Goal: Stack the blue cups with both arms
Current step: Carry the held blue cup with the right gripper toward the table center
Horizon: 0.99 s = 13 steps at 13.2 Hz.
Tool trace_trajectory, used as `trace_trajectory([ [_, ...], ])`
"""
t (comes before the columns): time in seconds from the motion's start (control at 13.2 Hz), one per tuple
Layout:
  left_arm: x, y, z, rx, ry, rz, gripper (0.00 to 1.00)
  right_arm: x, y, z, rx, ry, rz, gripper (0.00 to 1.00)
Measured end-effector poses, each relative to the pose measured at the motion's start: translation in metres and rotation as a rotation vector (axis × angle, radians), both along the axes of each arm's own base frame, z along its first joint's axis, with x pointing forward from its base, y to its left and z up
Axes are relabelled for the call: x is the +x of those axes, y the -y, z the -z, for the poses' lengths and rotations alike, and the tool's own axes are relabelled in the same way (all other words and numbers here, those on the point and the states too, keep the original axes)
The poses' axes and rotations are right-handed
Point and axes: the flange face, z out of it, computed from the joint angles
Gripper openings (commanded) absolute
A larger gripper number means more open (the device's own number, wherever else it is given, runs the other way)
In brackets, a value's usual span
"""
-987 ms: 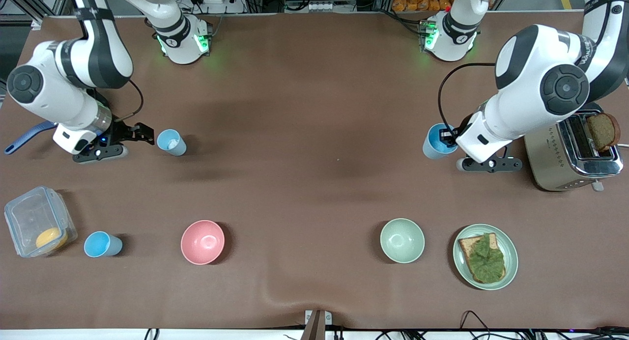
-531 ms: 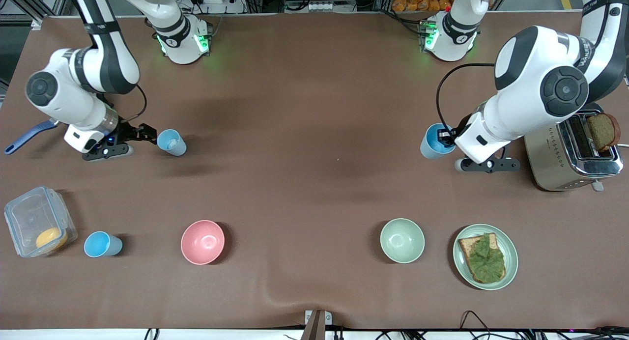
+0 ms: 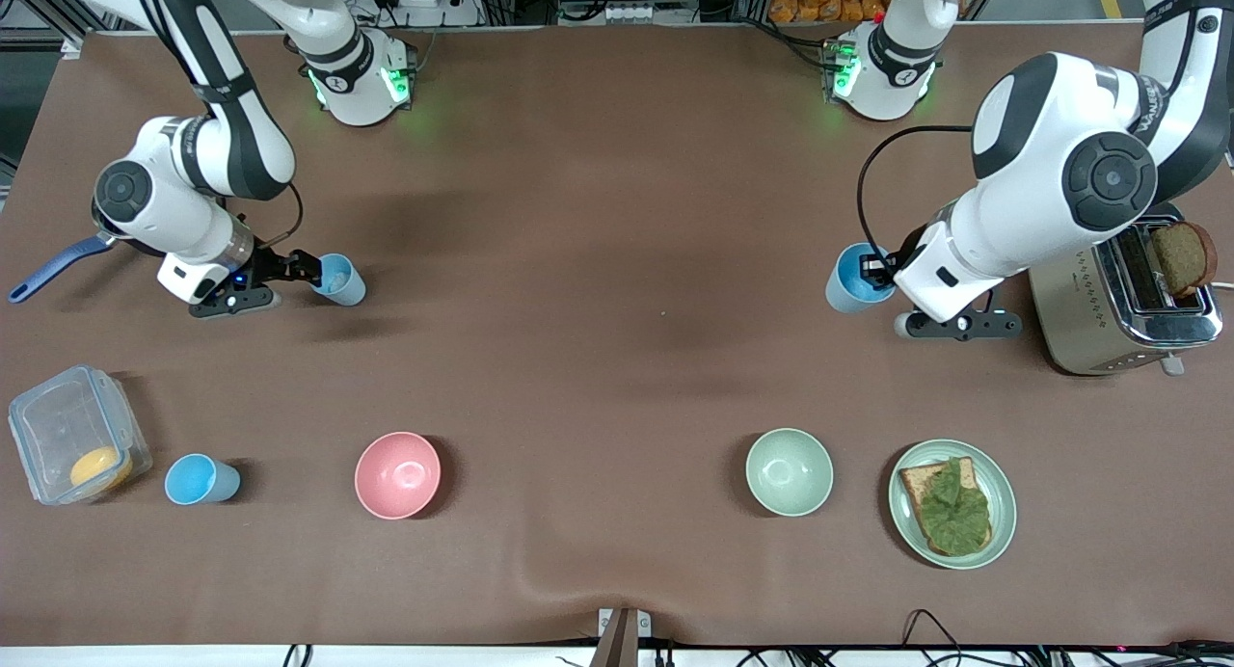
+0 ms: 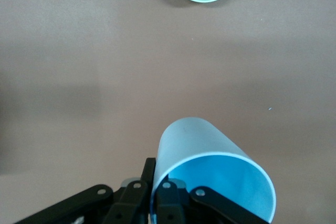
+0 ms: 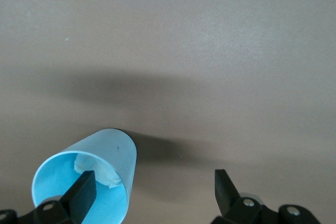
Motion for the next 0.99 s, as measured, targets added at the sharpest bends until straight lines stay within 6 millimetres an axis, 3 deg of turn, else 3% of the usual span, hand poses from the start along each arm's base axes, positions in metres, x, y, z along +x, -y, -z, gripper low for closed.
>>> trace_trajectory([
  [0.15, 0.0, 0.0, 0.0, 0.0, 0.0, 0.0, 0.0, -0.001, 0.0, 0.008, 0.001, -0.012, 0.0, 0.97],
  [0.23, 0.0, 0.0, 0.0, 0.0, 0.0, -0.001, 0.0, -0.002, 0.0, 0.011, 0.001, -0.019, -0.001, 0.87],
  [0.76, 0.002, -0.005, -0.001, 0.0, 0.003, -0.009, 0.0, -0.003, -0.011, 0.018, 0.005, -0.043, -0.023, 0.01],
  [0.99, 0.003, -0.006, -0.003, -0.002, 0.007, -0.012, 0.0, -0.003, -0.015, 0.016, 0.008, -0.064, -0.029, 0.0],
])
